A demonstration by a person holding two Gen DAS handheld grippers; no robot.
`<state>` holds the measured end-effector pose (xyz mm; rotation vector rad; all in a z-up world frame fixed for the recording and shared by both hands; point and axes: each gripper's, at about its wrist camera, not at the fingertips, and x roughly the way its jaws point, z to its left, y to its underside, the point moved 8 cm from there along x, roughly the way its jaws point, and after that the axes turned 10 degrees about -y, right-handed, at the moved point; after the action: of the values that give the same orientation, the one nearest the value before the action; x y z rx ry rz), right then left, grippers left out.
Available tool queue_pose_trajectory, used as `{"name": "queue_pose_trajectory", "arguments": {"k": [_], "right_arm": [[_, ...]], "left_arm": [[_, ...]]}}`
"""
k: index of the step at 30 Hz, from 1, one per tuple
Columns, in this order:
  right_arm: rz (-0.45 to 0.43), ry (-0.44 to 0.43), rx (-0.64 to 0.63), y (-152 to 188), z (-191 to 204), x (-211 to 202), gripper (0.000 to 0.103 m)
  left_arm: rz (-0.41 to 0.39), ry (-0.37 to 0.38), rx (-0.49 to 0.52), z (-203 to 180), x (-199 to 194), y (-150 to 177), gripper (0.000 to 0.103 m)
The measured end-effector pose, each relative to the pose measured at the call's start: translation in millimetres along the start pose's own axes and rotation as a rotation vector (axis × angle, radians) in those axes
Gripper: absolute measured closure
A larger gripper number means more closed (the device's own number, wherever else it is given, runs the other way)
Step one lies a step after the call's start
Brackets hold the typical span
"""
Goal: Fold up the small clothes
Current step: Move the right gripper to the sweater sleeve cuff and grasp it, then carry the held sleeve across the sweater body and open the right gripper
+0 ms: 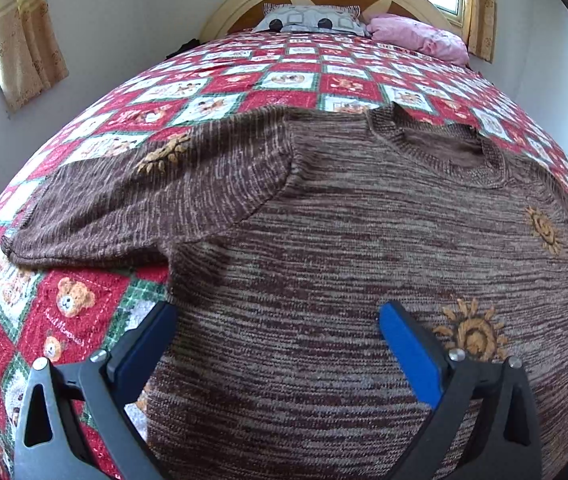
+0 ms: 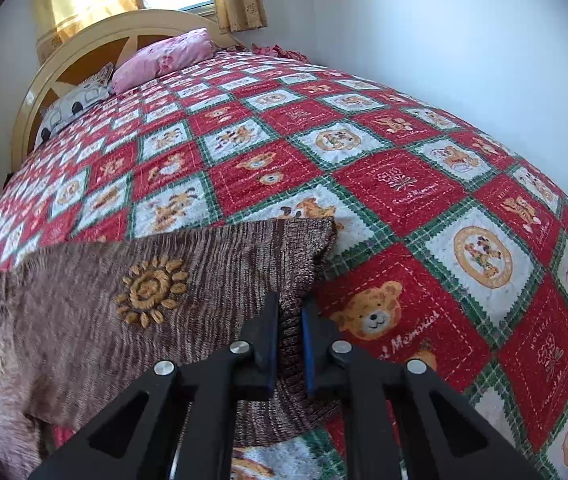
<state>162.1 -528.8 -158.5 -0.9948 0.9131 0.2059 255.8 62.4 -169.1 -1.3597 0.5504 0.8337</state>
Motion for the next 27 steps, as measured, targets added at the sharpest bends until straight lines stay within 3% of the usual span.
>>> {"name": "queue_pose_trajectory", "arguments": {"k": [7, 14, 20, 24, 27], "right_arm": [[-0.045, -0.059, -0.036, -14.3, 48.9, -28.0, 0.094], [-0.081, -0.243, -0.18, -17.5, 175.6, -62.3, 0.095], [-0.009, -0.449, -0.339, 30.2, 317.3, -59.3, 0.095], [0.056, -0.525, -0.375, 74.4, 381.8, -35.0, 0.095], [0.095, -0.544, -0.387, 105.0, 412.9, -14.6, 0.095]], "left_arm": [[-0.001, 0.013, -0.009, 1.9, 0.2, -0.4, 0.0], [-0.008, 0.039, -0.026, 4.9, -4.4, -0.2, 0.0], [-0.051, 0.028, -0.041, 24.5, -20.8, -0.1, 0.0], [-0.113, -0.034, -0.022, 40.2, -27.1, 1.5, 0.0], [-0.103, -0.046, -0.008, 44.2, -18.4, 8.4, 0.0]]}}
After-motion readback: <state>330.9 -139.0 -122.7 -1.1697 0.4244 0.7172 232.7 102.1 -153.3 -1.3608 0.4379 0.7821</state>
